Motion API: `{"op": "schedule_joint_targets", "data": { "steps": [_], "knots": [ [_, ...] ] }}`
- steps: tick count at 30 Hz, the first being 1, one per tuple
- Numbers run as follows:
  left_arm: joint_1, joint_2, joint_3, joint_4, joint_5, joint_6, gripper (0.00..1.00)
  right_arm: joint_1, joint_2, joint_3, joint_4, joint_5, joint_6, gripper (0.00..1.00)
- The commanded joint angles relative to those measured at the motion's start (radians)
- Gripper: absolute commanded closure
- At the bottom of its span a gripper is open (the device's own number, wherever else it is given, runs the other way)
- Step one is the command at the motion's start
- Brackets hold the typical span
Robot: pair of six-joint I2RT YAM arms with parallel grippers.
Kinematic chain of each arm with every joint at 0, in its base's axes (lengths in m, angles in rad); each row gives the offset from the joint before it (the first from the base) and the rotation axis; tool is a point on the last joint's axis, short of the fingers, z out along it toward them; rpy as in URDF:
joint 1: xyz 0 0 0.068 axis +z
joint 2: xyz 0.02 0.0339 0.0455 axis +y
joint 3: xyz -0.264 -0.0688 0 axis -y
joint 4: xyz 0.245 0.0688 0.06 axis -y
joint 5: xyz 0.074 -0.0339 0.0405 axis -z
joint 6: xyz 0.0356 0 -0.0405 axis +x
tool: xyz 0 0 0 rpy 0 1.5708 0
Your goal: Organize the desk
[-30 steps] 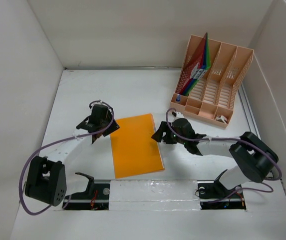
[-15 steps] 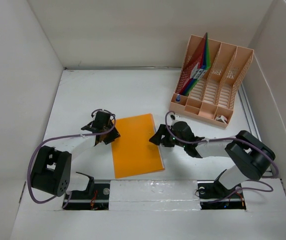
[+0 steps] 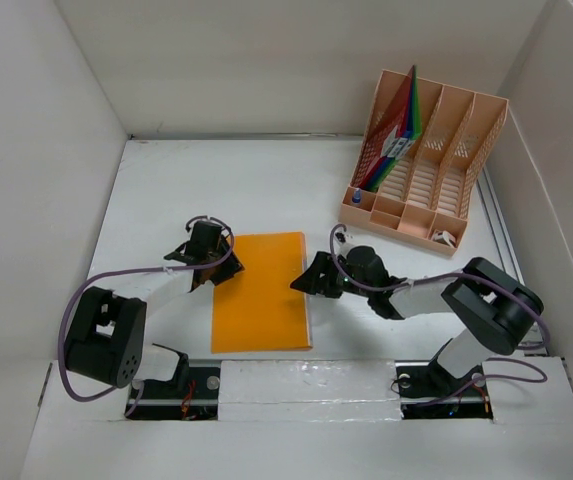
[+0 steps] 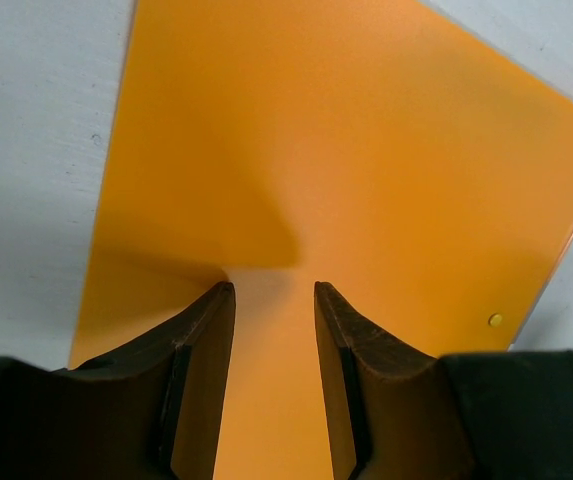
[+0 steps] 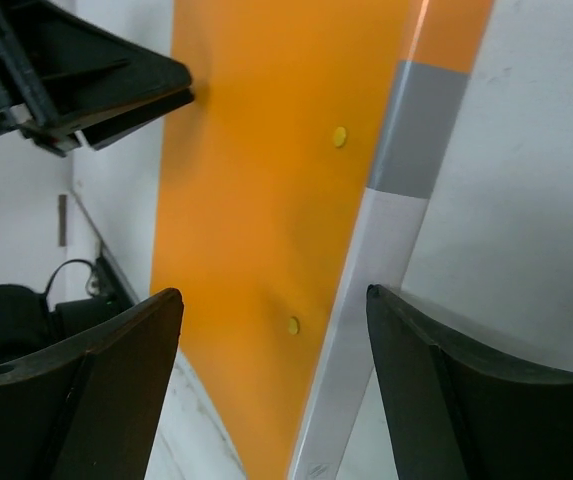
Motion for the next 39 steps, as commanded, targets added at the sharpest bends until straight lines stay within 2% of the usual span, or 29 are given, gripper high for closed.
{"op": "schedule_joint_targets", "data": {
  "steps": [1,7,8,9,10,13,14,16,17,18,19,21,25,26,32,38,39],
  "knots": [
    [0.0,0.002,-0.018,0.003,0.035,0.01,0.66,0.014,-0.029,-0.004,0.193,-0.08,0.048,0.21],
    [0.0,0.004,-0.025,0.023,0.067,0.011,0.67,0.014,-0.011,0.013,0.25,-0.102,0.059,0.26],
    [0.0,0.002,-0.03,0.031,0.073,0.007,0.67,0.023,-0.033,0.018,0.212,-0.064,0.033,0.3],
    [0.0,0.001,-0.032,0.036,0.082,0.002,0.67,0.032,-0.053,0.039,0.085,-0.034,0.016,0.39],
    [0.0,0.001,-0.026,0.037,0.09,-0.001,0.67,0.041,-0.078,0.051,0.014,-0.002,-0.01,0.52],
    [0.0,-0.002,-0.021,0.075,0.11,0.001,0.67,0.107,-0.165,0.074,-0.202,0.203,-0.081,0.75],
    [0.0,-0.007,-0.021,0.085,0.119,-0.004,0.67,0.116,-0.184,0.076,-0.241,0.302,-0.086,0.76],
    [0.0,-0.001,-0.021,0.111,0.133,-0.007,0.67,0.117,-0.179,0.094,-0.331,0.361,-0.082,0.72],
    [0.0,0.014,-0.015,0.118,0.148,-0.008,0.67,0.117,-0.154,0.116,-0.365,0.389,-0.086,0.58],
    [0.0,0.015,-0.01,0.12,0.153,-0.008,0.67,0.117,-0.132,0.116,-0.383,0.397,-0.092,0.58],
    [0.0,0.031,-0.009,0.123,0.156,-0.01,0.67,0.117,-0.108,0.151,-0.396,0.397,-0.095,0.46],
    [0.0,0.047,-0.022,0.153,0.185,-0.039,0.68,0.126,-0.039,0.203,-0.407,0.418,-0.099,0.35],
    [0.0,0.05,-0.035,0.221,0.223,-0.062,0.68,0.126,0.064,0.298,-0.483,0.489,-0.105,0.29],
    [0.0,0.047,-0.033,0.226,0.228,-0.062,0.68,0.136,0.081,0.336,-0.494,0.544,-0.112,0.29],
    [0.0,0.004,-0.032,0.246,0.217,-0.058,0.68,0.137,0.231,0.476,-0.6,0.578,-0.133,0.33],
    [0.0,0.013,-0.064,0.281,0.237,-0.077,0.68,0.158,0.272,0.492,-0.649,0.609,-0.107,0.55],
    [0.0,0.022,-0.062,0.281,0.242,-0.077,0.68,0.158,0.276,0.487,-0.676,0.606,-0.106,0.64]
  ]
}}
